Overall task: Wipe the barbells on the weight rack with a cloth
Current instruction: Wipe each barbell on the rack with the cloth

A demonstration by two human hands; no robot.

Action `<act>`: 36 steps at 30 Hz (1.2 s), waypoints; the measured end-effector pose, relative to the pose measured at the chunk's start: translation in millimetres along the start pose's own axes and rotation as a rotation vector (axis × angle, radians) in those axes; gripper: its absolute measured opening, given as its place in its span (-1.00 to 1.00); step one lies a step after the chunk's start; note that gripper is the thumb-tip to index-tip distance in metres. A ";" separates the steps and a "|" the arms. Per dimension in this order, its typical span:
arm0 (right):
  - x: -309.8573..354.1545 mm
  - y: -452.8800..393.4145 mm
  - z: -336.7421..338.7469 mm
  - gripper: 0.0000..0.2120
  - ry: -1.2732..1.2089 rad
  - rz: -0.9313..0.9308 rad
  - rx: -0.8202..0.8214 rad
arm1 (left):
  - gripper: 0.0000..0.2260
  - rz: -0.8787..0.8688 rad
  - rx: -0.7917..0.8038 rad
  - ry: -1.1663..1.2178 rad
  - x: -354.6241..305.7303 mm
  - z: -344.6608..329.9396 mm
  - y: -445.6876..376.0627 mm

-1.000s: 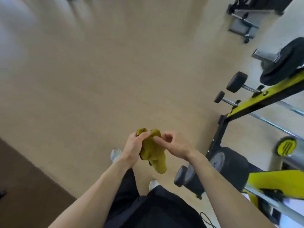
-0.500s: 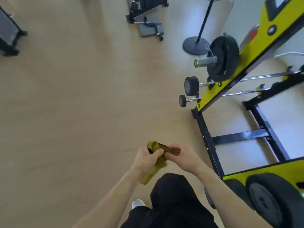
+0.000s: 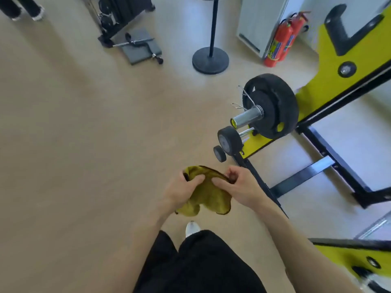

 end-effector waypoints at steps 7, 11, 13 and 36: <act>48.9 -124.0 30.7 -0.68 -0.152 -0.075 -0.217 | -0.50 -0.127 0.111 -0.213 -93.2 50.0 -156.9; 79.3 -191.2 46.2 -0.70 -0.190 -0.153 -0.330 | -0.67 -0.289 0.253 -0.449 -161.3 71.7 -242.9; 97.6 -219.3 51.6 -0.63 -0.172 -0.188 -0.367 | -0.73 -0.347 0.325 -0.595 -194.7 80.1 -278.6; 93.1 -361.1 295.0 -0.84 -0.497 -0.566 -1.640 | -0.86 -0.589 1.099 -0.848 -512.1 -171.9 -508.7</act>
Point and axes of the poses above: each hand's wrist, its own y-axis away from the middle knuckle, its own z-axis out of the back of the hand, x = y × z, the point moved 3 cm from there along -y, towards the middle knuckle, and after that the axes turned 1 degree about -z, right-handed, at the moved point
